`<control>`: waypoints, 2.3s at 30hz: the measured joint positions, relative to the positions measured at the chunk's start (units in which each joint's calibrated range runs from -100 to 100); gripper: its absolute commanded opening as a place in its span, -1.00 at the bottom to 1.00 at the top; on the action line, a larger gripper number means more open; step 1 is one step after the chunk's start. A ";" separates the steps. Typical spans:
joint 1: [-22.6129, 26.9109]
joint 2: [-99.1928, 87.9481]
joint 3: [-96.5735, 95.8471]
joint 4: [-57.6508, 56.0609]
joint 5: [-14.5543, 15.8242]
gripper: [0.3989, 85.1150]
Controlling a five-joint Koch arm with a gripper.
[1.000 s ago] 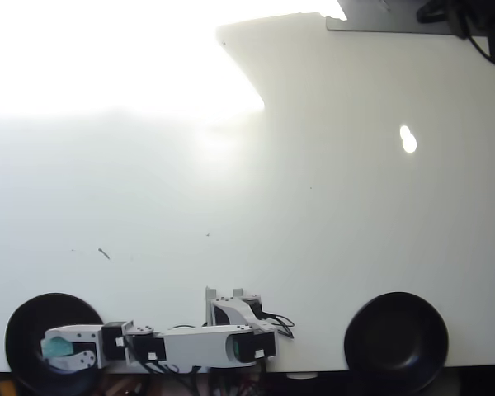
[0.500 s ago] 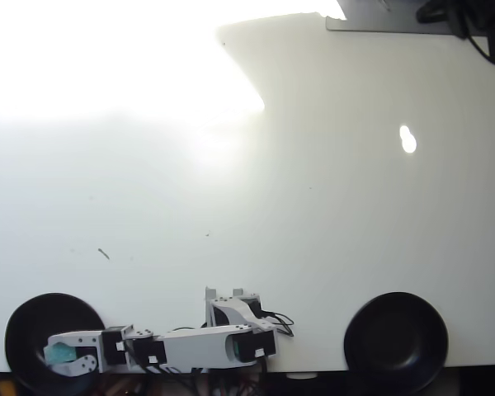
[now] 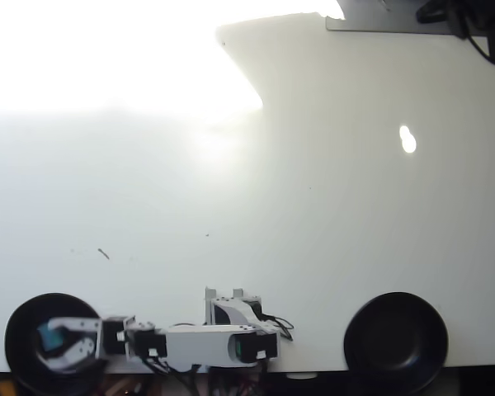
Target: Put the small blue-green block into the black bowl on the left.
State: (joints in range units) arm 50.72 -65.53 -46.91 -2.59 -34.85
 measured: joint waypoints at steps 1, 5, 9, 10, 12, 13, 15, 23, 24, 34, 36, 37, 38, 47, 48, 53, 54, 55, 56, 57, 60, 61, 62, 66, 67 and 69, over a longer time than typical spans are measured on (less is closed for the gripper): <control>-0.83 -0.88 0.00 0.00 1.71 -0.14; -4.15 -3.91 0.00 0.00 6.50 -0.14; -7.91 -6.57 0.00 0.00 10.79 -0.14; -8.99 -7.45 0.00 0.00 12.11 -0.14; -11.23 -9.22 0.00 0.00 14.95 -0.14; -12.45 -9.97 0.00 0.00 16.07 -0.14; -15.24 -10.98 0.00 -0.08 18.32 -0.14; -25.49 -11.99 -0.09 -1.81 27.55 -0.14; -26.47 -11.99 -0.55 -1.89 28.57 -0.14; -35.60 -13.89 -11.08 -4.11 37.07 -0.14; -37.61 -15.53 -14.04 -4.11 38.63 -0.14; -38.14 -16.41 -15.70 -4.11 39.37 -0.14; -38.73 -17.05 -17.36 -4.11 39.85 -0.14; -44.84 -18.56 -28.53 -1.32 40.78 -0.14; -45.23 -19.07 -30.10 -0.66 40.78 -0.14; -46.06 -21.09 -36.84 2.80 40.78 -0.14; -46.25 -21.34 -38.23 3.70 40.78 -0.13; -46.45 -21.46 -39.61 4.61 40.83 -0.13; -46.50 -21.72 -40.63 5.27 40.78 -0.13; -46.59 -21.97 -41.64 6.09 40.83 -0.13; -47.18 -22.35 -45.80 9.21 40.98 -0.13; -47.47 -22.35 -46.54 9.95 41.03 -0.13; -47.77 -22.35 -46.81 10.45 41.03 -0.13; -48.84 -22.98 -48.48 11.11 41.66 -0.13; -49.13 -23.11 -48.66 11.11 41.76 -0.13; -49.62 -23.11 -49.12 11.11 41.86 -0.09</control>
State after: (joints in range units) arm 1.10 -88.64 -96.03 8.52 7.01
